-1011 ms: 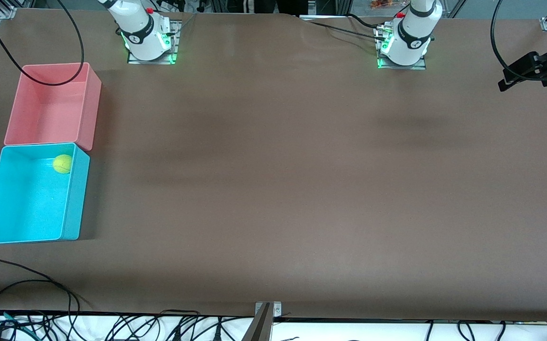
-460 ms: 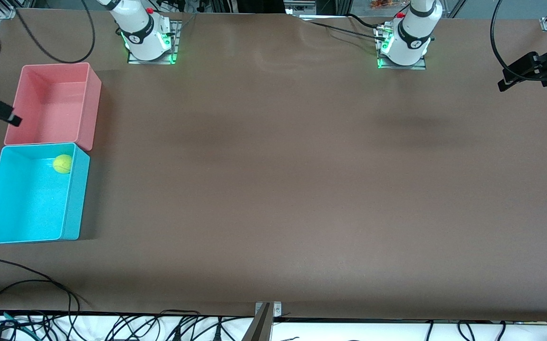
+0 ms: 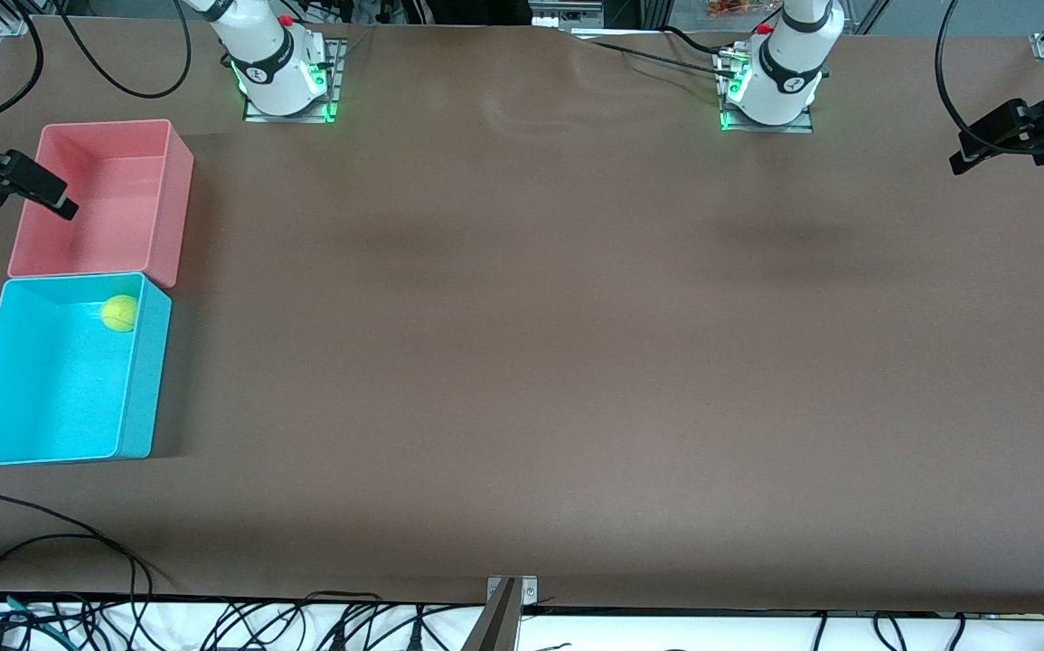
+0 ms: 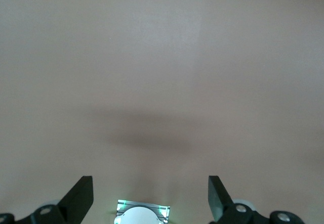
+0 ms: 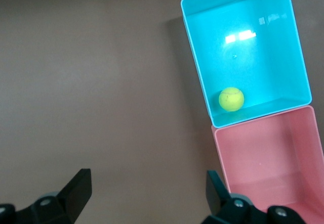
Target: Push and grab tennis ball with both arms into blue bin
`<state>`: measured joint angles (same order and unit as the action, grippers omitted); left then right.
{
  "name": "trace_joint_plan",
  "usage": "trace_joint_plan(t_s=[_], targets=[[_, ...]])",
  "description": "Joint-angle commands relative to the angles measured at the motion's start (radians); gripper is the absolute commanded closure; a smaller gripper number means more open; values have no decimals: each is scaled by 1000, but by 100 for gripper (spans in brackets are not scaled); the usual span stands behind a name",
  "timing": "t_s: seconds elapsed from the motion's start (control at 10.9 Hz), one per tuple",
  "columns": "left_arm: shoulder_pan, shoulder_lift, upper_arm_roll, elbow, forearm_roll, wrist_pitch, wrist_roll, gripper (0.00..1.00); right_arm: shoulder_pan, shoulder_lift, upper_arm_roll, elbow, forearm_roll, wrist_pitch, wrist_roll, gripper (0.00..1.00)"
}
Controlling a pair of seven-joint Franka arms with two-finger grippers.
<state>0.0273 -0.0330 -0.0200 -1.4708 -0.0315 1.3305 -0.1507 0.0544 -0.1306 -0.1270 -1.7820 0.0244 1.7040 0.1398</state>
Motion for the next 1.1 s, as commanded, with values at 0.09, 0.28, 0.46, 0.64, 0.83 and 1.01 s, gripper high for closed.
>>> trace_joint_plan(t_s=[0.09, 0.28, 0.46, 0.64, 0.83, 1.01], targets=[[-1, 7, 0, 24, -11, -20, -13, 0, 47, 15, 6, 47, -50, -61, 23, 0], [-1, 7, -1, 23, -12, -20, -15, 0, 58, 35, 4, 53, -67, -58, 23, 0], [-1, 7, -1, 24, -12, -20, -15, 0, 50, 78, 4, 93, -60, -60, 29, 0], [-1, 7, -1, 24, -13, -20, -13, 0, 24, 74, 4, 93, -52, -57, 47, 0], [-1, 7, -5, 24, -13, -20, -15, 0, 12, 74, 7, 95, -47, -49, 50, 0], [3, 7, -1, 24, -13, -20, -13, 0, 5, 81, 7, 99, -43, -47, 50, 0]])
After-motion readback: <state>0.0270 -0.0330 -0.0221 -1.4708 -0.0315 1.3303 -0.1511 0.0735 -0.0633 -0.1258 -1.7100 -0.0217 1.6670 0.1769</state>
